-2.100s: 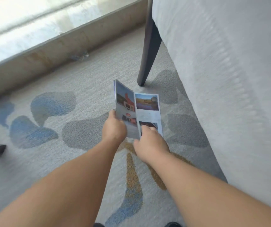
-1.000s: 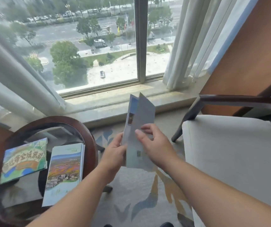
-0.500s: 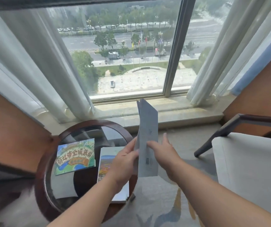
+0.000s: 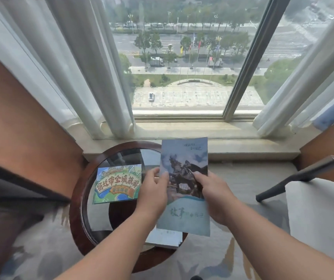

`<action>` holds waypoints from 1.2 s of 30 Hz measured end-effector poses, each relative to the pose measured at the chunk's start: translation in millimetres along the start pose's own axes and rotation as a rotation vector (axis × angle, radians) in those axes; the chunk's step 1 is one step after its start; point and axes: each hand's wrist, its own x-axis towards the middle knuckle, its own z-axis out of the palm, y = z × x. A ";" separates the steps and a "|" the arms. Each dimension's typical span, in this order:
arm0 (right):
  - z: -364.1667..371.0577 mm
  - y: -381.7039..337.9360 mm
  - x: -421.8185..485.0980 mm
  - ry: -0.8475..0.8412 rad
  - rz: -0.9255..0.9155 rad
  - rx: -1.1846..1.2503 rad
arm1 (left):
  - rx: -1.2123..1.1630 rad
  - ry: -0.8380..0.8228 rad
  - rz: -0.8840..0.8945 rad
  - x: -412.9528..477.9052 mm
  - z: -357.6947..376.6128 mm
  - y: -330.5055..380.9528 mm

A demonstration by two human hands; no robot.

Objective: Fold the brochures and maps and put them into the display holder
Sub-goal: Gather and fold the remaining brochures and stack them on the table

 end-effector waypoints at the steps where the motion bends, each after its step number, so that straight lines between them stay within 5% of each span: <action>1: 2.8 3.3 3.7 -0.013 0.026 -0.019 | -0.074 0.014 -0.067 3.8 -1.4 -2.8; 8: 2.0 25.8 44.9 0.174 -0.164 -0.549 | 0.011 0.161 -0.145 28.0 -7.5 -49.9; 13: -2.3 72.2 70.2 0.114 -0.233 -0.872 | 0.368 0.143 -0.166 36.5 1.6 -109.0; 18: 1.1 126.7 83.3 0.038 -0.146 -0.949 | 0.575 0.133 -0.204 42.0 7.6 -159.1; 36: 15.0 132.1 137.7 0.151 -0.145 -1.199 | 0.621 0.133 -0.142 94.6 16.8 -176.2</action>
